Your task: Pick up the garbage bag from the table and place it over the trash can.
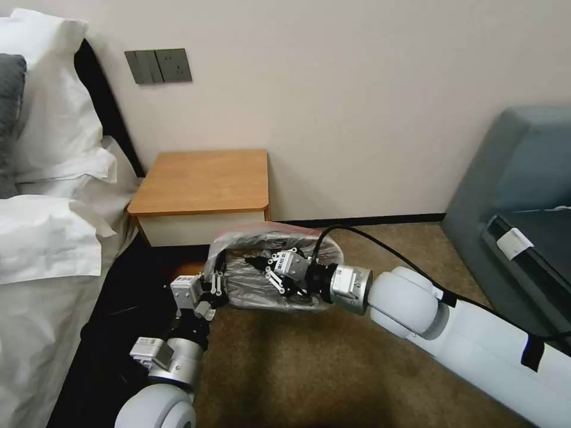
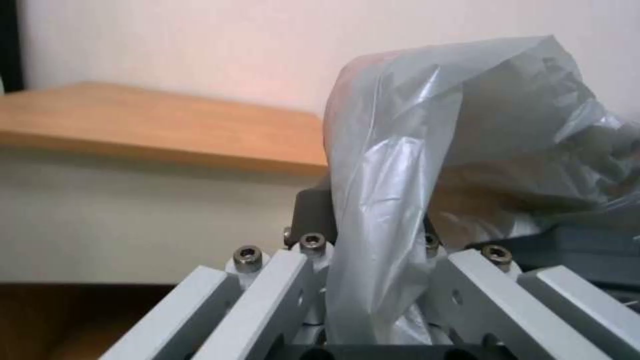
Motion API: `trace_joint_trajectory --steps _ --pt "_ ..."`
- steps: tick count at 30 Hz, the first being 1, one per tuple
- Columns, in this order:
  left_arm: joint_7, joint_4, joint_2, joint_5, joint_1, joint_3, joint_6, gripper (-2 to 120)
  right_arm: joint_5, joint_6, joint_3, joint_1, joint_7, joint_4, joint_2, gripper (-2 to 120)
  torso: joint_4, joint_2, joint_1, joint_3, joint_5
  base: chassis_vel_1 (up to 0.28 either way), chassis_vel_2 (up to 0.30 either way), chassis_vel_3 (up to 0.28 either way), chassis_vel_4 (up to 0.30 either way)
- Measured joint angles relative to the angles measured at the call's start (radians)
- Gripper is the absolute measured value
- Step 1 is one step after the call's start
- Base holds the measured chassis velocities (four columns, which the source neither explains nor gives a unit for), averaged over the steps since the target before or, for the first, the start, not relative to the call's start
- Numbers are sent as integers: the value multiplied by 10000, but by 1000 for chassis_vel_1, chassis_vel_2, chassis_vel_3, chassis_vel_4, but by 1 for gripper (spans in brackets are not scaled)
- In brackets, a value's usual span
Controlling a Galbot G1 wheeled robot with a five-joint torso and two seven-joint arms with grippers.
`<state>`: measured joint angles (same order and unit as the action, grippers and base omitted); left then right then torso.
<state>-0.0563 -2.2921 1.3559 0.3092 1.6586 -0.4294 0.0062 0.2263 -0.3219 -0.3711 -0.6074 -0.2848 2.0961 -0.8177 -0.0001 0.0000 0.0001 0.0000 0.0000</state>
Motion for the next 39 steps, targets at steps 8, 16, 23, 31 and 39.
trace_joint_trajectory --steps 8,16,23,31,39 --pt "242 -203 12 -518 82 -5 -172 7 -701 -589 -481 235 434 -394 -363 0 0 0 0 0 0 0 0 0 0" --pt "443 -231 32 -935 91 16 -481 7 -825 -1537 -1066 440 1397 -609 -689 0 0 0 0 0 0 0 0 0 0" --pt "637 -230 34 -1295 121 19 -746 7 -841 -2074 -1455 592 2122 -916 -1016 0 1 0 0 -1 0 0 0 0 0" --pt "783 -230 77 -1442 132 50 -775 7 -995 -2340 -1538 667 2257 -1161 -1133 0 0 0 0 0 0 0 0 0 0" --pt "897 -230 93 -1498 142 76 -815 7 -1085 -2389 -1613 828 2253 -1496 -1283 0 0 0 0 0 0 0 0 0 0"
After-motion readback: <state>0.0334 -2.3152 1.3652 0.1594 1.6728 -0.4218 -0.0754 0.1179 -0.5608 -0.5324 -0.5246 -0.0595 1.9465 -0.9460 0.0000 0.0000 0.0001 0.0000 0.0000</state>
